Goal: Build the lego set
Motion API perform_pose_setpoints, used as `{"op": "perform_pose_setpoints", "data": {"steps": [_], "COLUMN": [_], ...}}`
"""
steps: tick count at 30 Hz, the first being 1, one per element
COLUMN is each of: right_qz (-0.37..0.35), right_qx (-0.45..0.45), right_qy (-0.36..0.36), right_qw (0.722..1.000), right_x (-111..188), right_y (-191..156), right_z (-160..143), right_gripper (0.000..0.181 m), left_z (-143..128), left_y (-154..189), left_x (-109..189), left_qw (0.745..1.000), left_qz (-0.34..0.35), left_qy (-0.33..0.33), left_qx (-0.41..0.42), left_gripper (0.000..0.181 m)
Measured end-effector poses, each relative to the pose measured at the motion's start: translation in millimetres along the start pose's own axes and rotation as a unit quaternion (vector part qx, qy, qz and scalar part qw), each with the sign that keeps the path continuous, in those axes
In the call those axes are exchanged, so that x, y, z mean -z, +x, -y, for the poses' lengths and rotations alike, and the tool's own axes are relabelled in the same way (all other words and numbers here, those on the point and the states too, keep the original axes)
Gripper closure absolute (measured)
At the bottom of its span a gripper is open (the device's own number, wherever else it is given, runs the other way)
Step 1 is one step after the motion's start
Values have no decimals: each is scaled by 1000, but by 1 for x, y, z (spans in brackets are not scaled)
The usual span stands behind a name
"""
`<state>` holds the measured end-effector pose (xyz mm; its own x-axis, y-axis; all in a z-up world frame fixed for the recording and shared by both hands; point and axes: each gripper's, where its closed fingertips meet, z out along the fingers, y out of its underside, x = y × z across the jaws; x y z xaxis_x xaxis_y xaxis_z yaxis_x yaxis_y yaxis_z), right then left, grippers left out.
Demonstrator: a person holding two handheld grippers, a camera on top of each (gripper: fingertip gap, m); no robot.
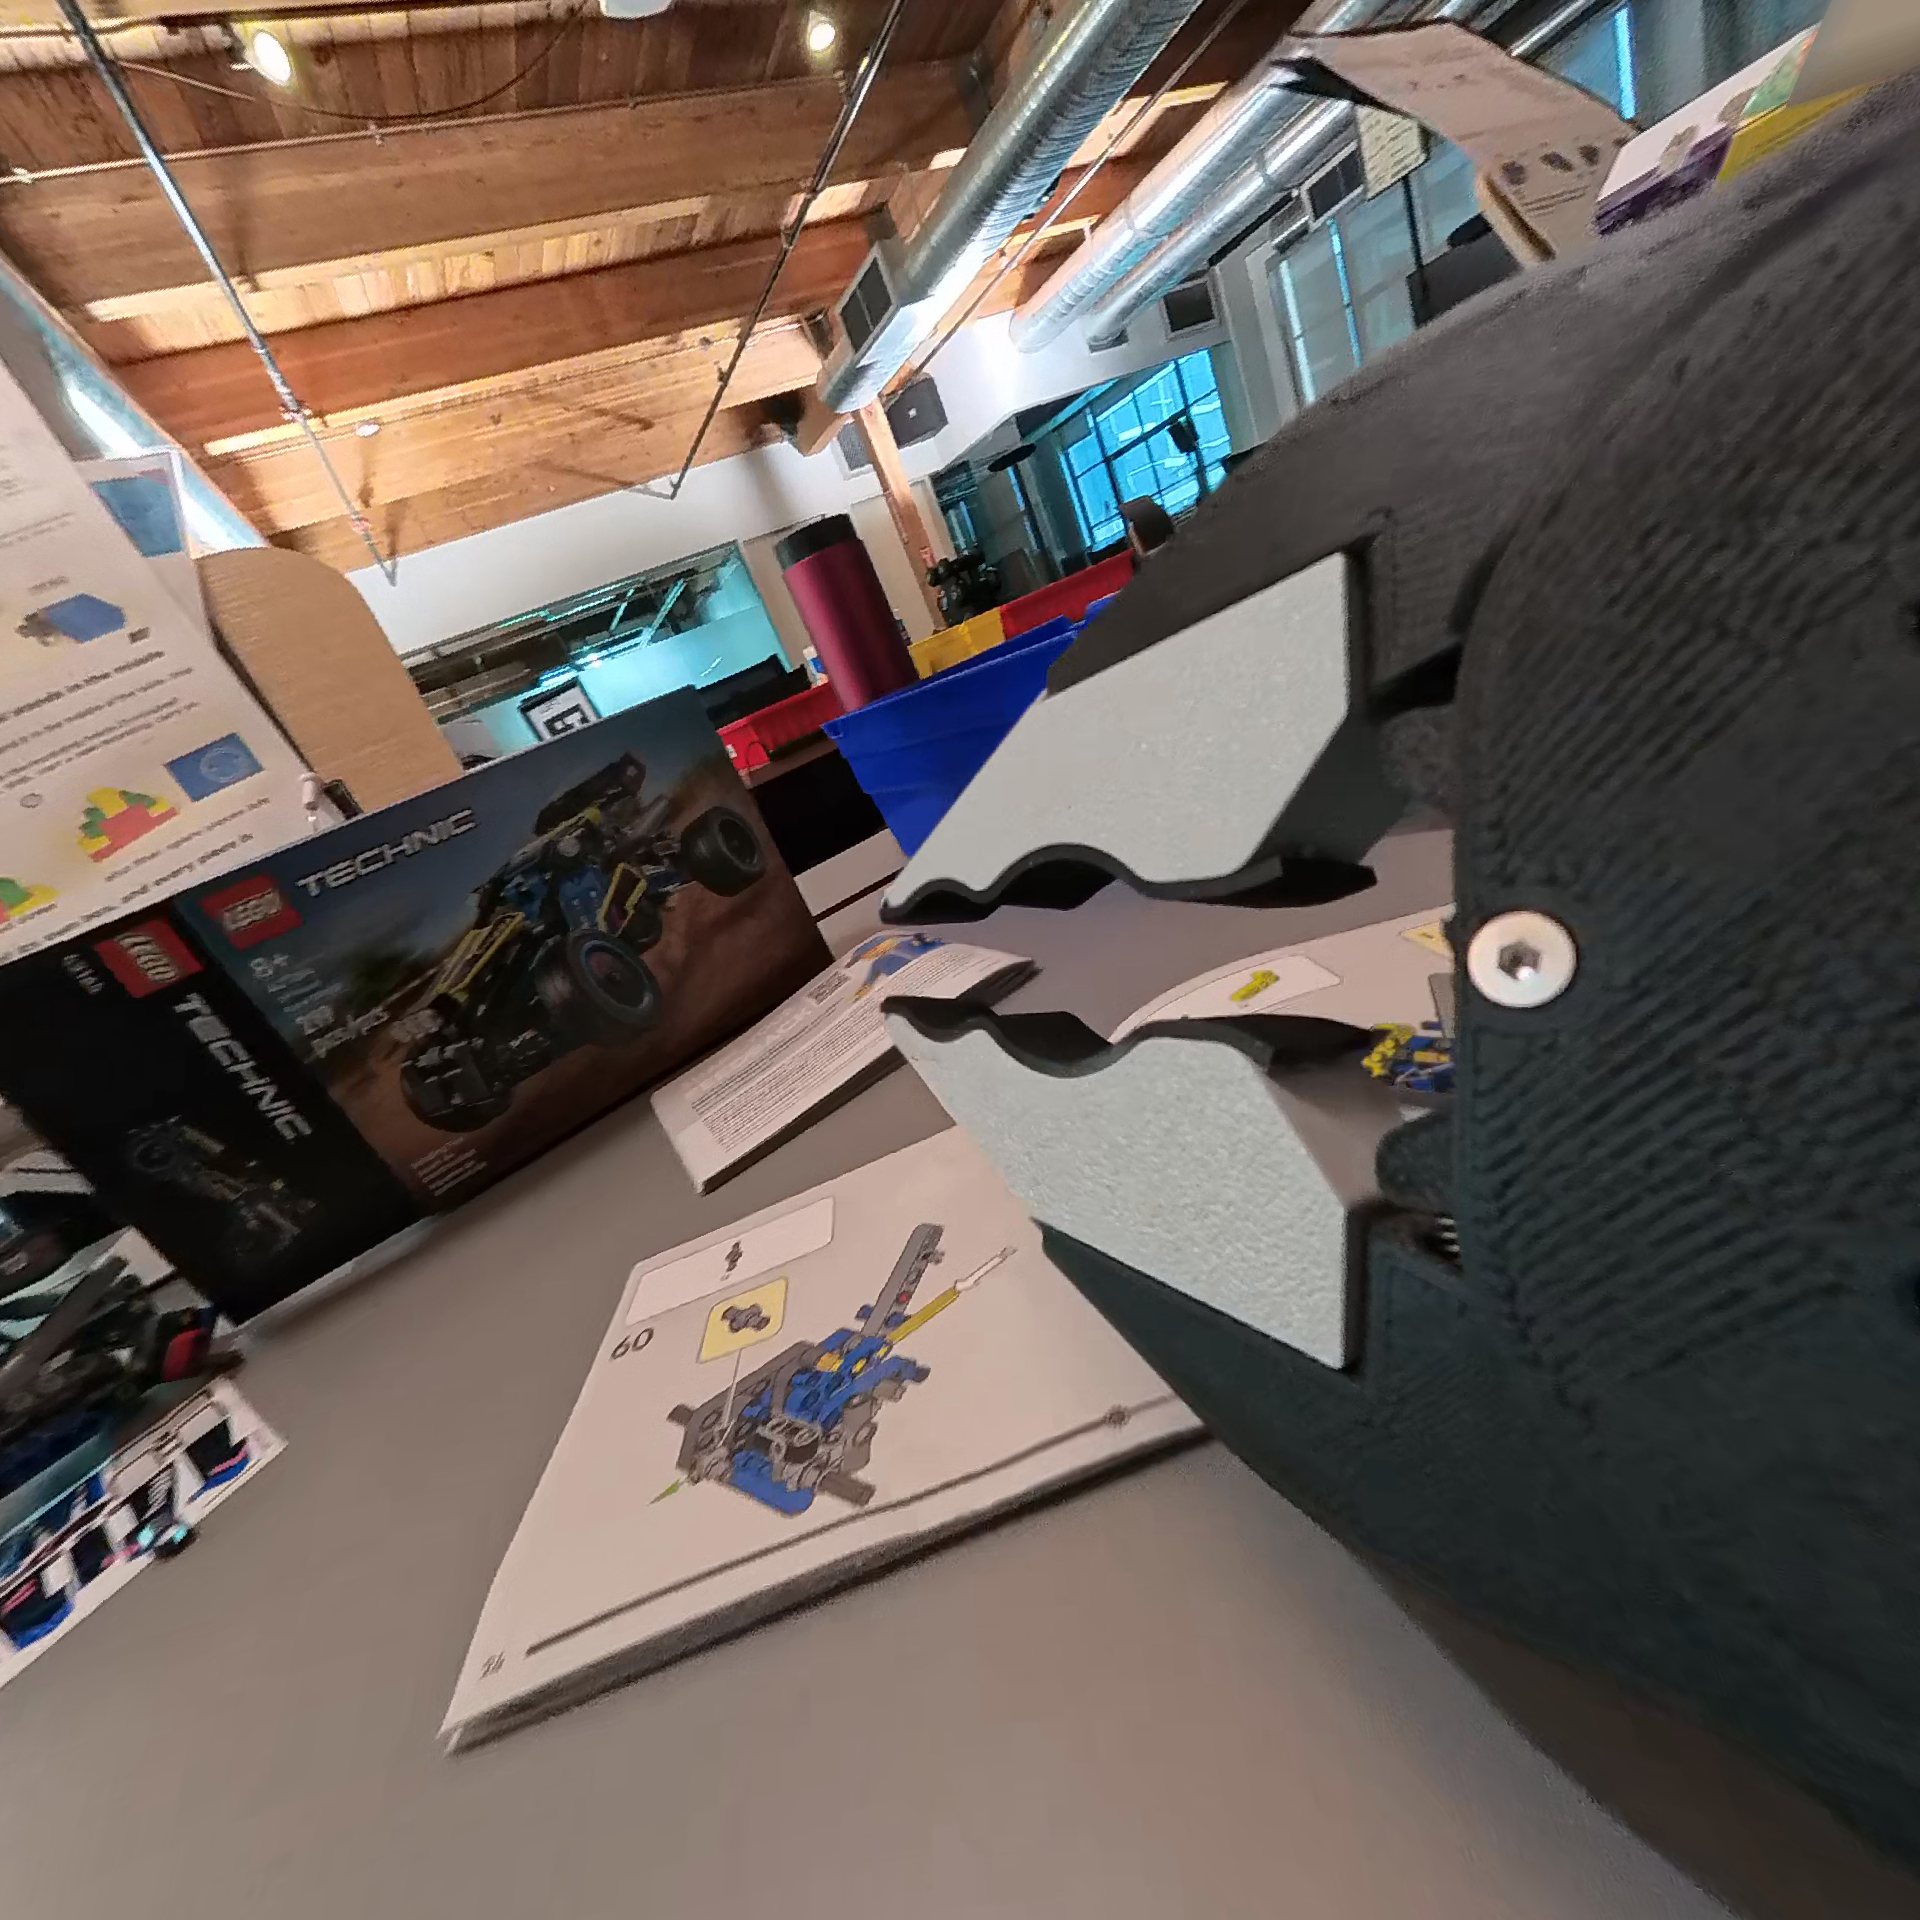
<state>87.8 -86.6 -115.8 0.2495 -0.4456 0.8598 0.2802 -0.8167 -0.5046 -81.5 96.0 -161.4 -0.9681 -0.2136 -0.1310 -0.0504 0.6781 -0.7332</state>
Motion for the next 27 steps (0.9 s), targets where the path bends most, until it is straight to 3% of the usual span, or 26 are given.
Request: {"op": "perform_pose_setpoints", "data": {"steps": [5, 9, 17, 27], "right_qz": [6, 23, 38, 62], "right_qx": [-12, -27, -37, -12], "right_qy": [26, 51, 78, 130], "right_qw": [1000, 998, 996, 990], "right_x": [5, 9, 11, 21], "right_y": [-4, -10, -14, -25], "right_z": [13, 21, 30, 52], "right_gripper": [173, 175, 178, 177], "left_z": [1, 5, 5, -5], "left_y": [22, 21, 16, 13], "left_x": [-30, -36, -32, -9], "left_qw": [999, 999, 999, 1000], "left_qz": [-22, -6, 13, 28], "left_qy": [-29, -23, -25, -12], "left_qx": [-19, -23, -29, 5], "left_gripper": [177, 177, 167, 167]}}
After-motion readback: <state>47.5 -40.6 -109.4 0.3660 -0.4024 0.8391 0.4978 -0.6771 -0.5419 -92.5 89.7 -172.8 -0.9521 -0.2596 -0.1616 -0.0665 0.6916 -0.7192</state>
